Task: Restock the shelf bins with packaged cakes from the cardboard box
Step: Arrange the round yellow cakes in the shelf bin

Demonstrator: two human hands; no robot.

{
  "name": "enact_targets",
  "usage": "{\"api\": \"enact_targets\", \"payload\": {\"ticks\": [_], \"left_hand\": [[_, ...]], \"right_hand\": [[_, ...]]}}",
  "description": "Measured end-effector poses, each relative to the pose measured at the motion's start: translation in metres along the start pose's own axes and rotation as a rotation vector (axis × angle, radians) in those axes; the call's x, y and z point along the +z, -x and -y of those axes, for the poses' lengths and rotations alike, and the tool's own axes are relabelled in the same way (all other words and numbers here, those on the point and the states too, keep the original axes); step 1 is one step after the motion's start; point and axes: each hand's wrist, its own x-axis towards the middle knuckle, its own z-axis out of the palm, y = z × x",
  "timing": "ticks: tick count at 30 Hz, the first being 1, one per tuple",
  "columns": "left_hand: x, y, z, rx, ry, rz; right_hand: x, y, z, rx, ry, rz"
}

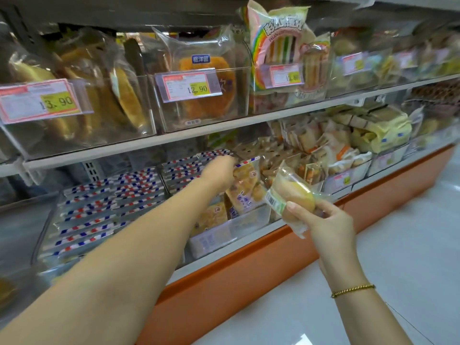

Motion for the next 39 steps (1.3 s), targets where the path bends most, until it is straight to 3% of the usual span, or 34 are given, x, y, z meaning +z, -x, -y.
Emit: {"api": "enact_targets", "payload": {"ticks": [5, 13, 16, 19, 24, 26, 29, 32, 36, 39], "left_hand": [[0.001, -0.009, 0.015, -0.026, -0.066, 0.086], [0.009, 0.024, 0.011, -0.027, 0.092, -0.083], [-0.007, 0.06, 0.012, -0.127, 0.404, -0.129], [-0.04, 0.11, 0.016, -0.35, 0.957, 0.038], [-0.095, 0.2, 0.051, -0.518, 1.191, 0.146], [-0.108, 0.235, 0.069, -0.564, 1.261, 0.253], [-0.121, 0.281, 0.1, -0.623, 1.505, 0.388], [-0.13, 0.323, 0.135, -0.634, 1.647, 0.363], [-0.134, 0.37, 0.169, -0.652, 1.588, 0.191], [-0.135, 0.402, 0.191, -0.647, 1.56, 0.085]], "right_hand": [[0.002, -0.003, -0.007, 0.031, -0.001, 0.016], [0.009, 0.007, 0.001, 0.069, -0.067, 0.071], [0.018, 0.017, 0.009, 0.095, -0.117, 0.138], [0.032, 0.033, 0.02, 0.24, -0.328, 0.309], [0.064, 0.071, 0.034, 0.381, -0.436, 0.508], [0.081, 0.095, 0.039, 0.148, -0.224, 0.563], [0.111, 0.137, 0.047, -0.561, 0.199, 0.578], [0.144, 0.166, 0.038, -1.134, 0.373, 0.591], [0.176, 0.194, 0.032, -1.367, 0.373, 0.729], [0.199, 0.221, 0.034, -1.387, 0.393, 0.853]]}}
